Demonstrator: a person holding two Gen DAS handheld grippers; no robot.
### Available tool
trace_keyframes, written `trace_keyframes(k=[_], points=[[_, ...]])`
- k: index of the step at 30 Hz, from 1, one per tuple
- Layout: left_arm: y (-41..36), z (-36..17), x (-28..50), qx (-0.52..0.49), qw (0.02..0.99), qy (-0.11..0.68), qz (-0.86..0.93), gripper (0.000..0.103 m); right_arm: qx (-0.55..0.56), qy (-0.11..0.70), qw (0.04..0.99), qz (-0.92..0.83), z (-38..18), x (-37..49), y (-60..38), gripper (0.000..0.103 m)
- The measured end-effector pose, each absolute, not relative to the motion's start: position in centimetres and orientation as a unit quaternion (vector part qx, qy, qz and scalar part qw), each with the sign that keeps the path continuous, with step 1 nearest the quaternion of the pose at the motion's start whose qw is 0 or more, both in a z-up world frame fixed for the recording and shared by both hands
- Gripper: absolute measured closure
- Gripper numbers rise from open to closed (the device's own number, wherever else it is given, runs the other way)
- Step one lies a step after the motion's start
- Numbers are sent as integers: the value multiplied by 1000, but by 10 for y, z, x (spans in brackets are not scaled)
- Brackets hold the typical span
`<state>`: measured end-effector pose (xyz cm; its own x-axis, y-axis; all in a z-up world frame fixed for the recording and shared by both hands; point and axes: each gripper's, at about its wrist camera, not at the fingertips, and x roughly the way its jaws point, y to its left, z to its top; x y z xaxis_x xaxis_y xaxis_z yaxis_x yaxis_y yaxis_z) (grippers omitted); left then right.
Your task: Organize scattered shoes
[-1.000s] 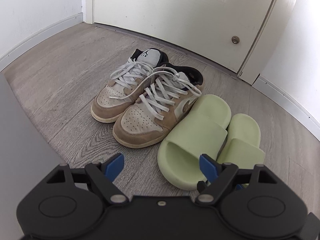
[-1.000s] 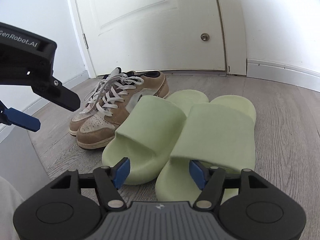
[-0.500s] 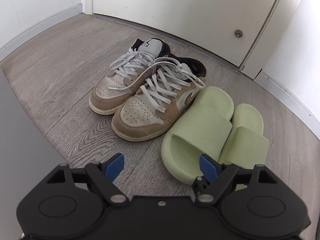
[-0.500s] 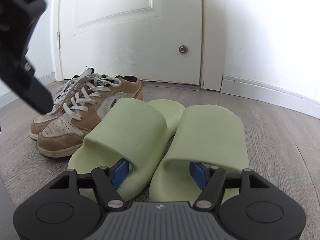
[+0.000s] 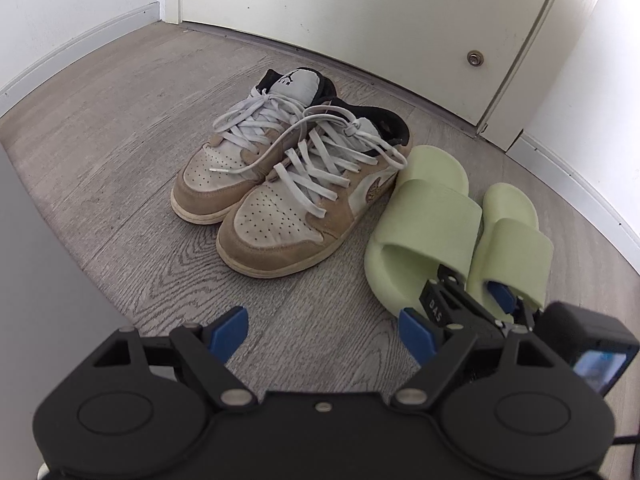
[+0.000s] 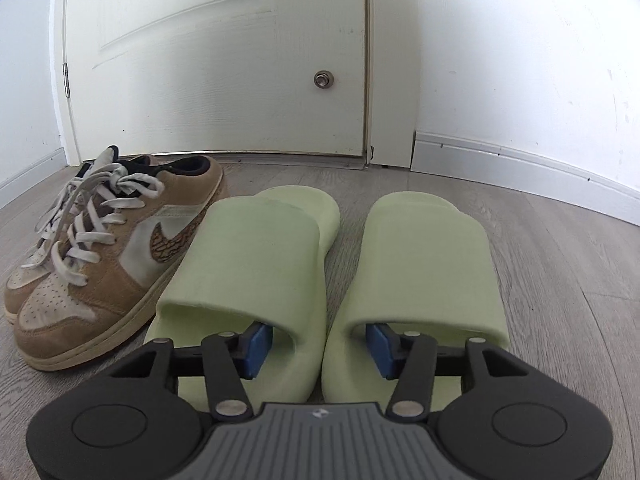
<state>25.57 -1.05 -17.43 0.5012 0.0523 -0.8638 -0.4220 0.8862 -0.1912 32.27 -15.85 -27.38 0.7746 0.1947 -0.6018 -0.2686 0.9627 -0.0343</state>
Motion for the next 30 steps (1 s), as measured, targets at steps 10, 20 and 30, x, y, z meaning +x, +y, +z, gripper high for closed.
trace_keyframes(k=[10,20,30], points=[[-14,-177,260,-184,844,484,144,20,-46,284,948,137,-268,347,-175,81],[-24,-176,266,-174,846,485,136,20,-72,201,971,106,-223,341,-230,89],[-37,-174,270,-170,849,483,131,20,-56,264,949,162,-223,342,-277,90]])
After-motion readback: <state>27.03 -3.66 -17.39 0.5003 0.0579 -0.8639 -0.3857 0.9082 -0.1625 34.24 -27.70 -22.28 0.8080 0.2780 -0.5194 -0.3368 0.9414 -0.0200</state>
